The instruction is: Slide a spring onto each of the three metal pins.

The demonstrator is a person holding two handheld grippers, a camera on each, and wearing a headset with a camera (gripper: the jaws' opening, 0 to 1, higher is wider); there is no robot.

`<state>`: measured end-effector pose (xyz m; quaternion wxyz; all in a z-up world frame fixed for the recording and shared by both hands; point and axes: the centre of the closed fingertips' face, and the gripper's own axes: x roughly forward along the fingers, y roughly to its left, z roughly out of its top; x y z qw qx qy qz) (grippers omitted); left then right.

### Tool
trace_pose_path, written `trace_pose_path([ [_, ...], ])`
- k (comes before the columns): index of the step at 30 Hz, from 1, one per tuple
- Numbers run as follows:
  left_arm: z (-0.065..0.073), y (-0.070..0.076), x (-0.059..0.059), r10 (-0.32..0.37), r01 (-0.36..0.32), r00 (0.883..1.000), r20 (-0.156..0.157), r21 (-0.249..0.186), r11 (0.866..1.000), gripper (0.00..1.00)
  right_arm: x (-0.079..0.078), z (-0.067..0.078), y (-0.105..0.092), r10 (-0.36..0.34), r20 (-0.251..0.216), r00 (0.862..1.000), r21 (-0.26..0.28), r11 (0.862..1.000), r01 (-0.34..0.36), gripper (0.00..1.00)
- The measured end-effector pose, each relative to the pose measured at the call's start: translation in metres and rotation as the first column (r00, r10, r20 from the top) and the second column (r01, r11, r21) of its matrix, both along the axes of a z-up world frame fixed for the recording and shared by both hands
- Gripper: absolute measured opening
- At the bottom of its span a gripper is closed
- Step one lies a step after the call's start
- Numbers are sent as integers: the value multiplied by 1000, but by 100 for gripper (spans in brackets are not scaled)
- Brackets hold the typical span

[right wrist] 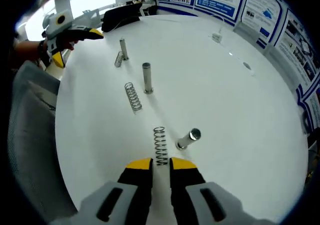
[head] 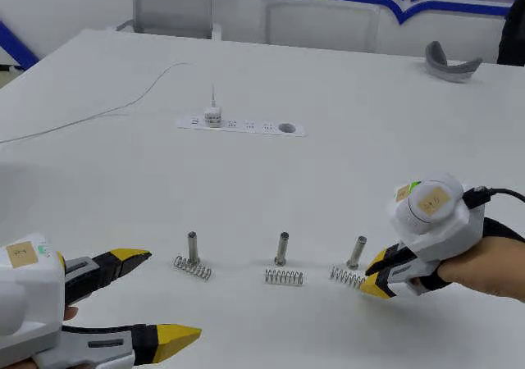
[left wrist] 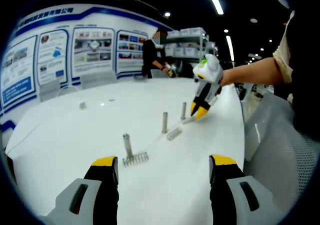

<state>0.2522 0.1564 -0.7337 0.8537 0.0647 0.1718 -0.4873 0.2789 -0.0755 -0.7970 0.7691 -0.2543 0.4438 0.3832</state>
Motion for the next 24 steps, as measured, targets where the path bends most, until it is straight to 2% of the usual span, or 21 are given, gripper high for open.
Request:
trace_pose_path([
  [3,0,0,0,-1,1,1000,-1,1,1000,75,0,-3,0,23,-9,1000,-22,999,-23,14],
  [11,0,-2,-2,-6,6,1000,-5,0,1000,74,2,-8,1,44,-36,998,-37,998,-45,13],
  [19,1,-4,-5,-13,13,1000,-7,-5,1000,74,0,-10,1,45,-56,997,-38,998,-47,12],
  [24,1,-8,-7,-27,27,1000,-8,-7,1000,73,-1,-10,0,22,-68,997,-27,999,-24,12],
])
